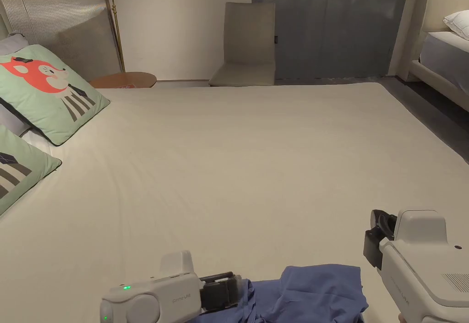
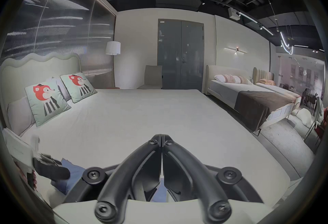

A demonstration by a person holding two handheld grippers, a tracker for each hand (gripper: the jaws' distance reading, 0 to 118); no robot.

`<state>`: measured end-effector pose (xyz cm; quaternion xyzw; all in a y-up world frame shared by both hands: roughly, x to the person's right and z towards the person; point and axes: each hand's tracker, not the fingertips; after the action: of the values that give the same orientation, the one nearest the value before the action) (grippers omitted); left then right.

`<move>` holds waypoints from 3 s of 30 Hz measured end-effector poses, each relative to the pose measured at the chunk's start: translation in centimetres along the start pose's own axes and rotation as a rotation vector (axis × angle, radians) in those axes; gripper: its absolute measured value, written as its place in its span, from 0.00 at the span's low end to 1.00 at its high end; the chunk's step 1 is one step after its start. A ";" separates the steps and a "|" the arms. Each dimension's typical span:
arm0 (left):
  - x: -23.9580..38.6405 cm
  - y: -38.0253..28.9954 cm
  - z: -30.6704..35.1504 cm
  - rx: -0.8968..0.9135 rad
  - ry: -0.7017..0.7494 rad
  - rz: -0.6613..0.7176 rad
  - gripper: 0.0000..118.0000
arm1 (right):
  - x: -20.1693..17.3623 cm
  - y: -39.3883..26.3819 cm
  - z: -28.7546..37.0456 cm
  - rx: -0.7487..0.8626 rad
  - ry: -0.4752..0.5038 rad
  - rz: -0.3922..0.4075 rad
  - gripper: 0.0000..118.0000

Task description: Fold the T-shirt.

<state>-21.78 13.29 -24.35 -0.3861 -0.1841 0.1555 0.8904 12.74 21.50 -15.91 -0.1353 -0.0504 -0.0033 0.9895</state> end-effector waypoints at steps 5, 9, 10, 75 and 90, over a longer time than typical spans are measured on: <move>-1.1 -0.2 3.8 0.252 0.174 -0.092 0.68 | -0.5 0.2 0.1 0.000 0.014 0.002 0.00; -2.2 -1.6 4.1 0.268 0.273 -0.139 0.00 | -0.6 0.3 -0.2 -0.004 0.026 0.004 0.00; -2.5 -1.8 3.6 0.256 0.273 -0.129 0.00 | -0.7 0.3 -0.3 -0.005 0.028 0.007 0.00; -12.2 -4.0 0.0 -0.177 -0.246 0.352 0.14 | -0.3 -0.4 -0.6 -0.053 0.024 0.025 0.00; -18.1 0.1 7.6 -0.062 -0.033 0.257 0.06 | -0.3 0.1 -0.8 -0.037 0.049 0.009 0.00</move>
<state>-41.25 10.56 -23.34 -0.4314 -0.1527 0.2689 0.8475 12.51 21.38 -16.75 -0.1538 -0.0257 -0.0029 0.9878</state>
